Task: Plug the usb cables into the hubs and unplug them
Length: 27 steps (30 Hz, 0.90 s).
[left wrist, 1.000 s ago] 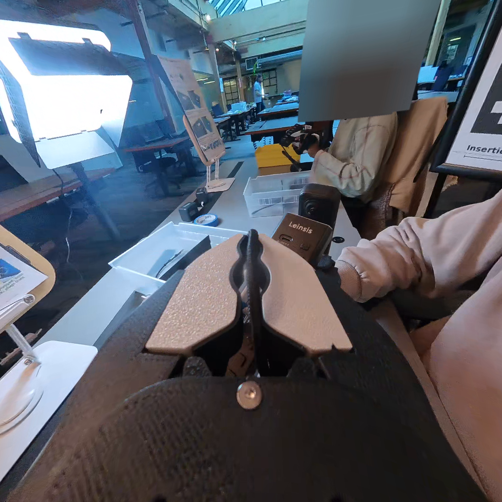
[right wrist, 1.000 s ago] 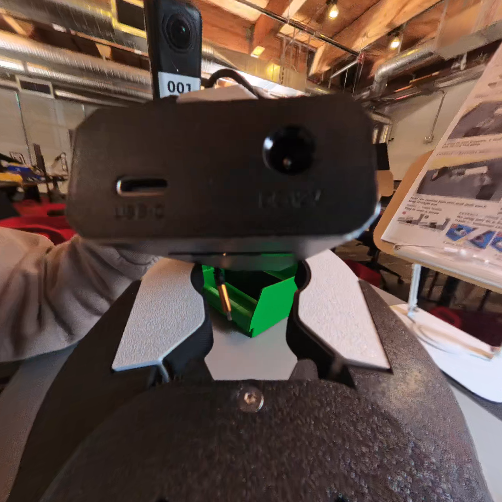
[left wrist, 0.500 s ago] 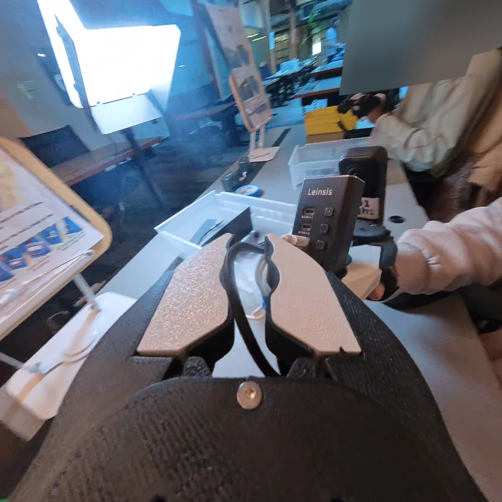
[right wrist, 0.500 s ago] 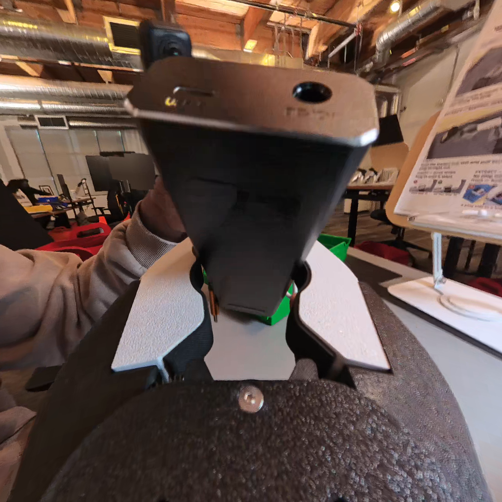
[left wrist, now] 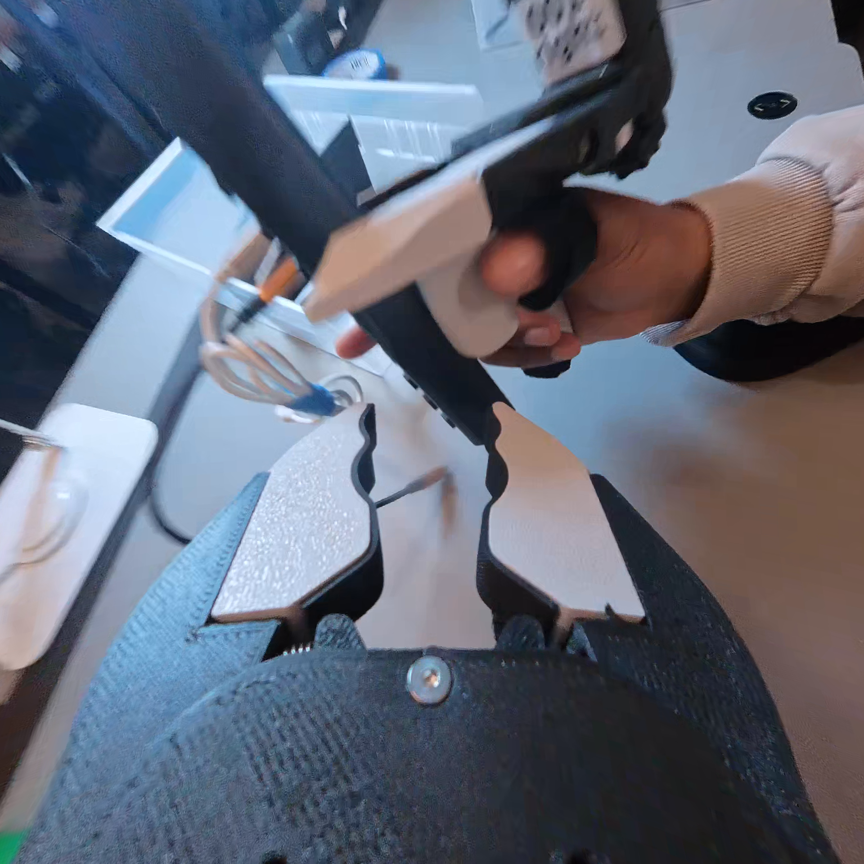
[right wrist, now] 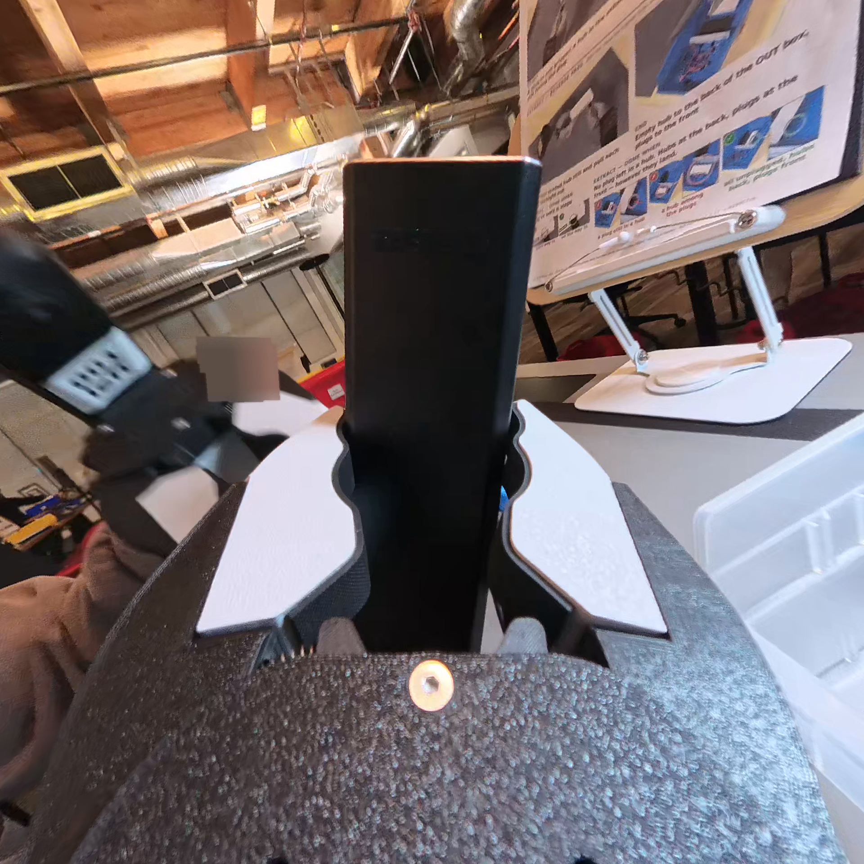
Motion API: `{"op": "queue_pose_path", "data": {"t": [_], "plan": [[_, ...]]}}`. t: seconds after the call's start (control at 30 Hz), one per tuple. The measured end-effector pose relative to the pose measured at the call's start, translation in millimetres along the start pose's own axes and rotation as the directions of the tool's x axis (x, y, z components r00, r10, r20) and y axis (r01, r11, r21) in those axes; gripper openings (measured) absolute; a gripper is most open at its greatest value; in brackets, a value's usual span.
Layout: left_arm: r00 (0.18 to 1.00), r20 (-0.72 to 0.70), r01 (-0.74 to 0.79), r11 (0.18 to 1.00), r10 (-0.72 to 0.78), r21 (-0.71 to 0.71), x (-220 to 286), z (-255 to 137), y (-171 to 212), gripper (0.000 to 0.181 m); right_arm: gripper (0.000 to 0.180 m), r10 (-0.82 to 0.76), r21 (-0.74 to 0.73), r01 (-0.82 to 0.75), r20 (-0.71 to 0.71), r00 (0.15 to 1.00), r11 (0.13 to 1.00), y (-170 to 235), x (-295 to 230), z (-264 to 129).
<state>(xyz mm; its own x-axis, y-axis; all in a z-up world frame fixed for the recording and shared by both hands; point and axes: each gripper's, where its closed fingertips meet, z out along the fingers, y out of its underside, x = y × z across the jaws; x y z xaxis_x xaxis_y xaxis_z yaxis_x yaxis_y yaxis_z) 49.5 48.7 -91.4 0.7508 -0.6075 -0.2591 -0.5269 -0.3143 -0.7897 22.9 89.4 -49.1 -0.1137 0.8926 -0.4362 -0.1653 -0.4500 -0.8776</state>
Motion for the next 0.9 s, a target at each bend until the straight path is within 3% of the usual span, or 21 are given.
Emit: {"op": "queue_pose_path", "data": {"t": [0.03, 0.1, 0.17, 0.27, 0.47, 0.57, 0.7, 0.9], "plan": [[0.998, -0.036, 0.042, 0.999, -0.042, 0.012, 3, 12, 4, 0.045, 0.063, 0.0, 0.02, 0.0, -0.003, 1.0, 1.0, -5, 0, -2], [0.992, -0.069, 0.116, 0.988, -0.109, 0.103, 2, 23, -2, 0.051, 0.062, -0.051, 0.04, 0.053, -0.047, 0.998, 0.998, -12, 7, -10], [0.984, -0.096, 0.165, 0.966, -0.148, 0.199, -1, 24, -12, 0.053, 0.062, 0.025, 0.111, -0.02, -0.046, 0.999, 0.994, -24, 13, -19], [0.966, -0.193, 0.211, 0.956, -0.172, 0.204, 10, 27, -14, 0.058, 0.063, 0.07, 0.184, -0.061, -0.041, 0.997, 0.981, -35, 16, -24], [0.998, -0.047, 0.05, 0.969, -0.04, 0.241, 10, 40, -14, 0.044, 0.063, -0.098, 0.141, 0.109, -0.084, 0.992, 0.984, -25, -1, -14], [0.998, -0.063, 0.027, 0.968, -0.012, 0.248, 3, 30, -13, 0.038, 0.063, -0.132, 0.133, 0.141, -0.078, 0.988, 0.981, -26, -8, -14], [0.969, -0.232, 0.162, 0.925, -0.084, 0.344, -9, -6, -22, 0.032, 0.062, -0.079, 0.138, 0.071, 0.05, 0.996, 0.988, -32, -21, -17], [0.812, -0.546, 0.462, 0.797, -0.205, 0.389, -20, -46, -28, 0.03, 0.045, -0.095, 0.038, 0.089, 0.234, 0.968, 0.995, -22, -37, -21]]}}
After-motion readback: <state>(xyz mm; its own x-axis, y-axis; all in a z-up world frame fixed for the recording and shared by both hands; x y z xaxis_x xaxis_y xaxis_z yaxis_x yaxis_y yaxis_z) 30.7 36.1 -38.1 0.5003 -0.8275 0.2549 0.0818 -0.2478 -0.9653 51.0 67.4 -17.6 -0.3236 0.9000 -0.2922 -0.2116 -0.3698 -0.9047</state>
